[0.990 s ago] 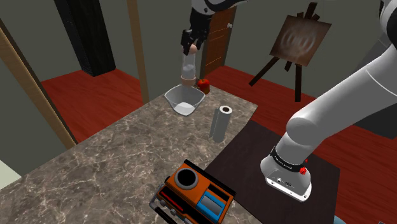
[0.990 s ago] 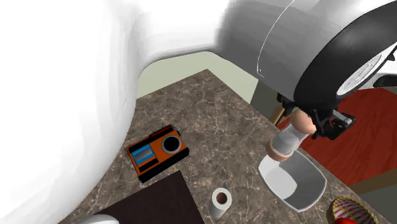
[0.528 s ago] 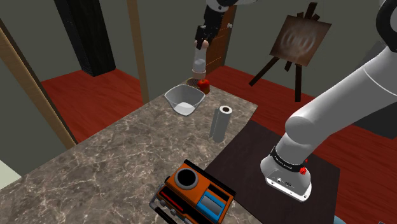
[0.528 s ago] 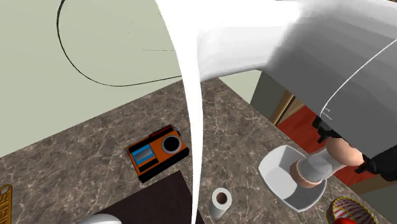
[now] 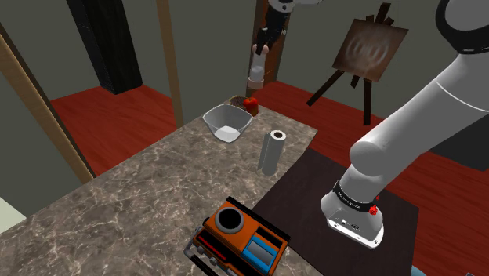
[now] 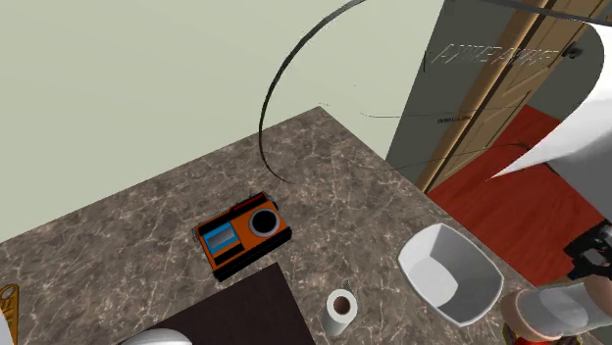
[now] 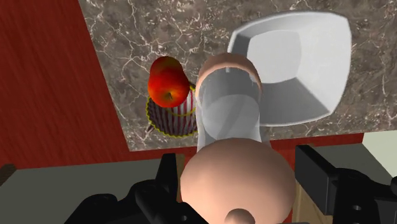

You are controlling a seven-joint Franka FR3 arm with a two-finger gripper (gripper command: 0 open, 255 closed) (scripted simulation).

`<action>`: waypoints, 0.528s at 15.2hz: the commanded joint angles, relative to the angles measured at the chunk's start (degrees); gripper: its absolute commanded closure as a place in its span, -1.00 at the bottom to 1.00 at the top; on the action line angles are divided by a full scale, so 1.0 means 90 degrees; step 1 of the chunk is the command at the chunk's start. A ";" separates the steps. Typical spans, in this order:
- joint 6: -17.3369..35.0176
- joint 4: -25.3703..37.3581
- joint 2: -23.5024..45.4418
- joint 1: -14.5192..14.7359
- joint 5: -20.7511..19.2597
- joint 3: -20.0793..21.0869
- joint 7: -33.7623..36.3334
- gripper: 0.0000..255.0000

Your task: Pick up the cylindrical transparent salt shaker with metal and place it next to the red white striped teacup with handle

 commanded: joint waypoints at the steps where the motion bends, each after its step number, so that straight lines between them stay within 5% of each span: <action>1: -0.0005 0.0207 0.0208 -0.0114 0.0034 -0.0195 -0.0332 1.00; 5: -0.0085 0.0744 0.0693 -0.0336 0.0129 -0.0527 -0.0919 1.00; 8: 0.0171 0.0496 0.0701 -0.0335 0.0137 -0.0525 -0.0934 1.00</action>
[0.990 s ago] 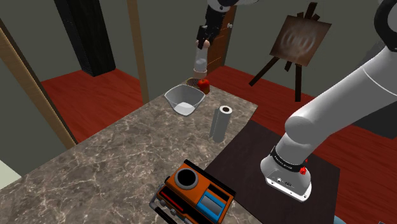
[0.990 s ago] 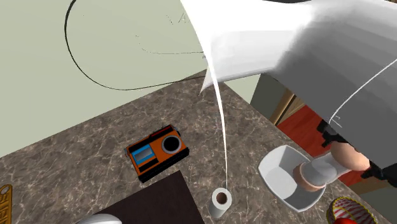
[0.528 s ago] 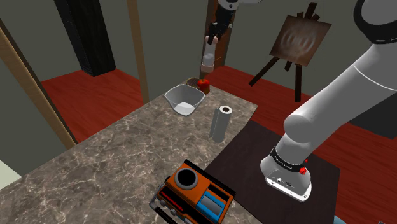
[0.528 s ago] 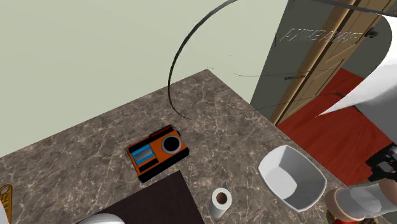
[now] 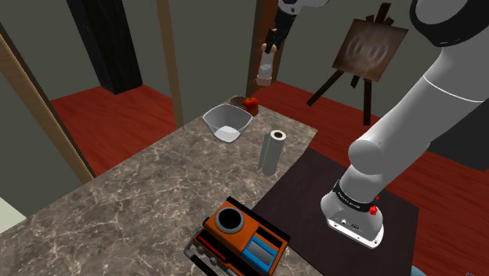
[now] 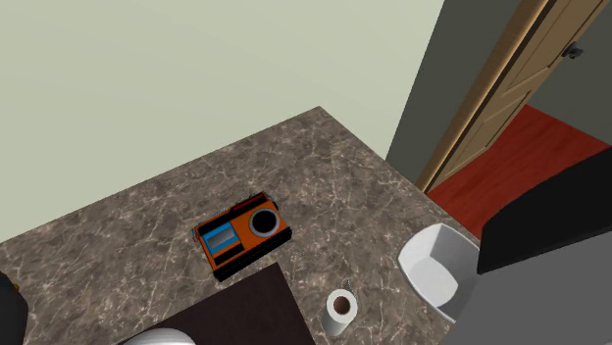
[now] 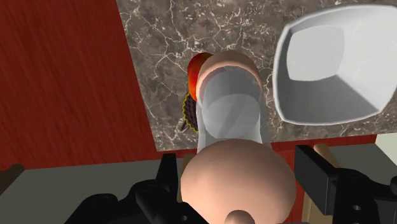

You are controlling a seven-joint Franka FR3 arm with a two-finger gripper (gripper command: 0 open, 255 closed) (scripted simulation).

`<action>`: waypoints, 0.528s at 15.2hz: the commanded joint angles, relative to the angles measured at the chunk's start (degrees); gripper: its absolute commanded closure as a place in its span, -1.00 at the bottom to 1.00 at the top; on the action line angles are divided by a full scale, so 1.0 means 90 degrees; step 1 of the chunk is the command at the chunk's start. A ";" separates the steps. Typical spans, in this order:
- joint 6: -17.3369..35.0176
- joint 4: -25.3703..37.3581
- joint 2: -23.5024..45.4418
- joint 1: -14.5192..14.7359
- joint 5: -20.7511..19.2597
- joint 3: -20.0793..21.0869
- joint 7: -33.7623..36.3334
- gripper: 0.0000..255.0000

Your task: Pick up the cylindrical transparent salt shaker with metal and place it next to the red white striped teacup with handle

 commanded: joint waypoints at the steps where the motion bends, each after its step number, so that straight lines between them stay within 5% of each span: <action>1: 0.0164 -0.0151 0.0009 -0.0004 0.0010 -0.0007 -0.0029 1.00; 8: 0.0755 -0.0669 0.0083 0.0001 0.0032 -0.0003 -0.0066 1.00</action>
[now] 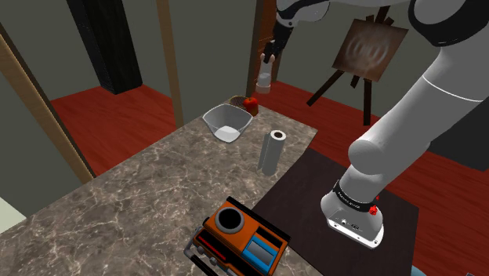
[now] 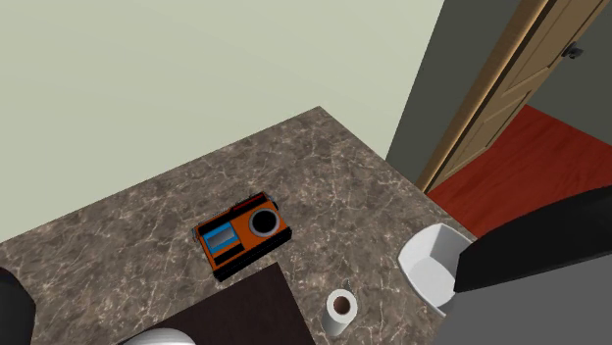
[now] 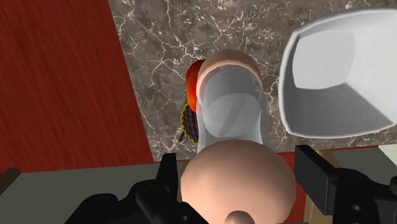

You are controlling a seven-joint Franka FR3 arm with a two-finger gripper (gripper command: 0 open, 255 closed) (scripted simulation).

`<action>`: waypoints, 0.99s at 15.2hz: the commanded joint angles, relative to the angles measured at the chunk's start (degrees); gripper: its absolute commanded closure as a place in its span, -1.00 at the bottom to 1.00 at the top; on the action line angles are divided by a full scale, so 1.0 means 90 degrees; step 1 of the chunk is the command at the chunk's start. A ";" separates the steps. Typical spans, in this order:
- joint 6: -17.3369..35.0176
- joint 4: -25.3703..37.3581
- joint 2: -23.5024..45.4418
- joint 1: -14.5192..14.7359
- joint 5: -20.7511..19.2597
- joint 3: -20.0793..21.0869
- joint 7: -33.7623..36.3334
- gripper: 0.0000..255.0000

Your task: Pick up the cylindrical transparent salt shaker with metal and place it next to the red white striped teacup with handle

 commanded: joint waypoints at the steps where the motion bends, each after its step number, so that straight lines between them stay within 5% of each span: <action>1: 0.0173 -0.0119 0.0048 -0.0001 0.0008 -0.0002 -0.0017 1.00; 15: 0.1349 -0.0932 0.0413 0.0012 0.0071 0.0007 -0.0104 1.00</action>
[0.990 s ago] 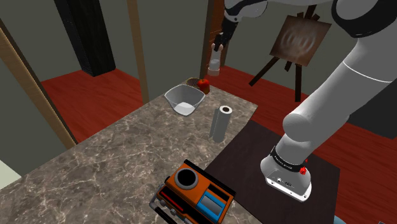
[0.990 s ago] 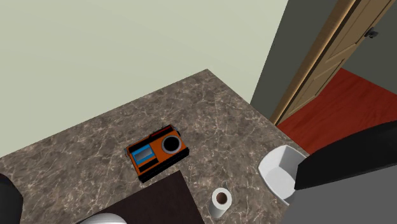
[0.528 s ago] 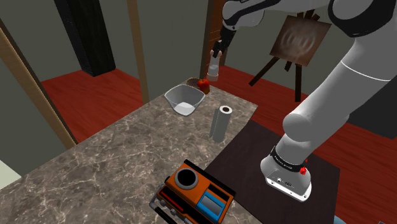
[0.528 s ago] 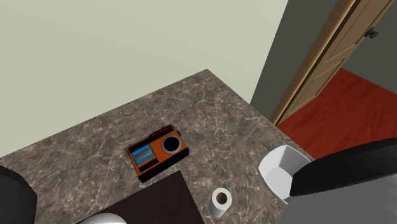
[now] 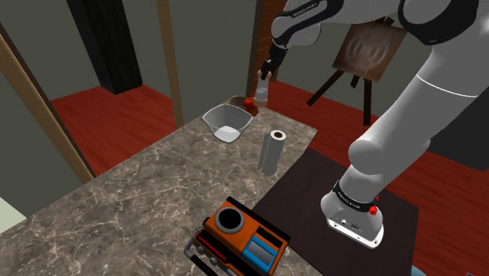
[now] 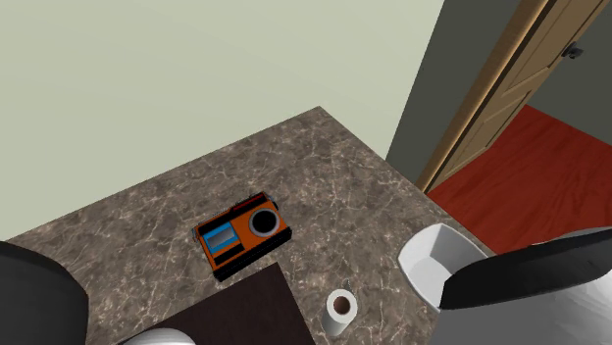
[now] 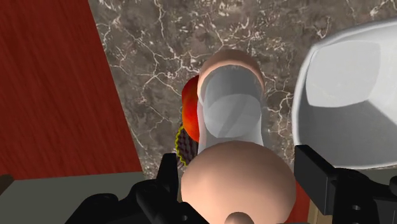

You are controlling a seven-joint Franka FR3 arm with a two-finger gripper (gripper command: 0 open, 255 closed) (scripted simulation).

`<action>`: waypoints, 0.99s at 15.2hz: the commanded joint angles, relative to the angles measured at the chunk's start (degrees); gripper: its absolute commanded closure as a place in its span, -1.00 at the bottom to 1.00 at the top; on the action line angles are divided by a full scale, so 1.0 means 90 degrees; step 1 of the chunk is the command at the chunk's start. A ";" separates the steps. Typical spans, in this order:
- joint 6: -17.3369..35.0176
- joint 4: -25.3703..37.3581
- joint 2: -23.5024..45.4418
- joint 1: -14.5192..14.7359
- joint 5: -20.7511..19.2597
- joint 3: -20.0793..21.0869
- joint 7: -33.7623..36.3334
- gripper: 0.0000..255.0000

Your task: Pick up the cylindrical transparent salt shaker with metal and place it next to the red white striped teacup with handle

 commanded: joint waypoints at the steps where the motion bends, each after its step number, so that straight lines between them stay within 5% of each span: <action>1: 0.0172 -0.0076 0.0092 -0.0003 0.0014 -0.0004 -0.0026 1.00; 15: 0.1338 -0.0603 0.0732 0.0008 0.0117 0.0014 -0.0147 1.00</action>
